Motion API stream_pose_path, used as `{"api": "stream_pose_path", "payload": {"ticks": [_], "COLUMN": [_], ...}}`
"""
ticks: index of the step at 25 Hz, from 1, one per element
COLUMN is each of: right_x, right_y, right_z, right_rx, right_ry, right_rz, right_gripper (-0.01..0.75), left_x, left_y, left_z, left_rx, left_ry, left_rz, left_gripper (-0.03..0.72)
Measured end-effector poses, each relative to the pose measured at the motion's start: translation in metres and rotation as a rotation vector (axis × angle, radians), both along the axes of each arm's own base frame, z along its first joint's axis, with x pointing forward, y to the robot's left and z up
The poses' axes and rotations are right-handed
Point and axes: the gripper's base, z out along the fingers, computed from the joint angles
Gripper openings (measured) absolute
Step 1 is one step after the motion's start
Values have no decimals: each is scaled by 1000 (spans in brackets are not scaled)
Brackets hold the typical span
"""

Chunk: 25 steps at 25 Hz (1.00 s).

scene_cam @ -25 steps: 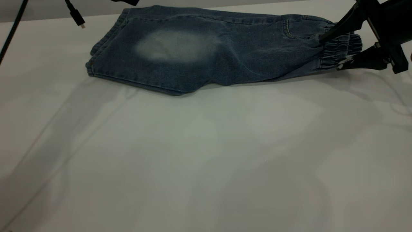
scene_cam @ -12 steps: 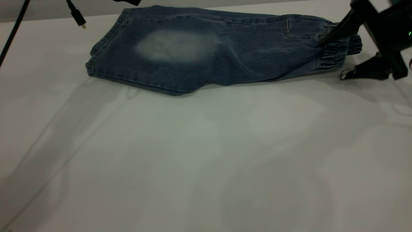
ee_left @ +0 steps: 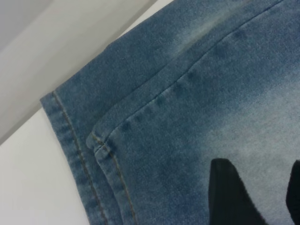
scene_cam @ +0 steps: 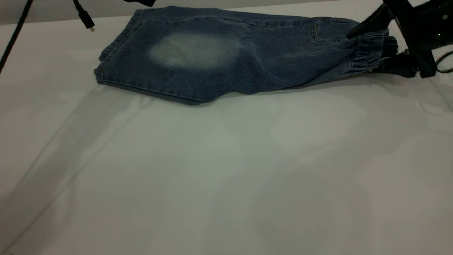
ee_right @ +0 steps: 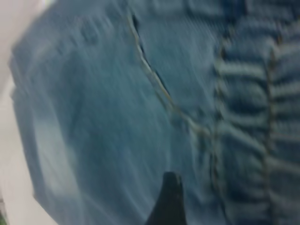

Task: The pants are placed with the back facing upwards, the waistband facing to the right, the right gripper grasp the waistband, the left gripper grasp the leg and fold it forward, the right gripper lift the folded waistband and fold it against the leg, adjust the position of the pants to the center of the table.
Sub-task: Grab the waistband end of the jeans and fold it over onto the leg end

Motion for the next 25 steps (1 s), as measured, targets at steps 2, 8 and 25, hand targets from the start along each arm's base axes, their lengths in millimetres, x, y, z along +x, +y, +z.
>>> {"api": "stream_pose_path", "payload": {"ticks": [2, 8, 25], "right_x": [3, 5, 7], "right_y": [1, 0, 16], "right_z": [-5, -14, 25], "right_rx": [33, 58, 297], "right_ry": [10, 28, -157], "right_rz": [0, -45, 121], "right_gripper": [582, 549, 97], "left_x": [0, -1, -18], "left_y": [0, 0, -60], "left_z": [0, 0, -26], "left_rx": [0, 0, -16], "left_ry": [0, 9, 59], "left_rz": [0, -4, -108], "left_gripper": [307, 307, 307]}}
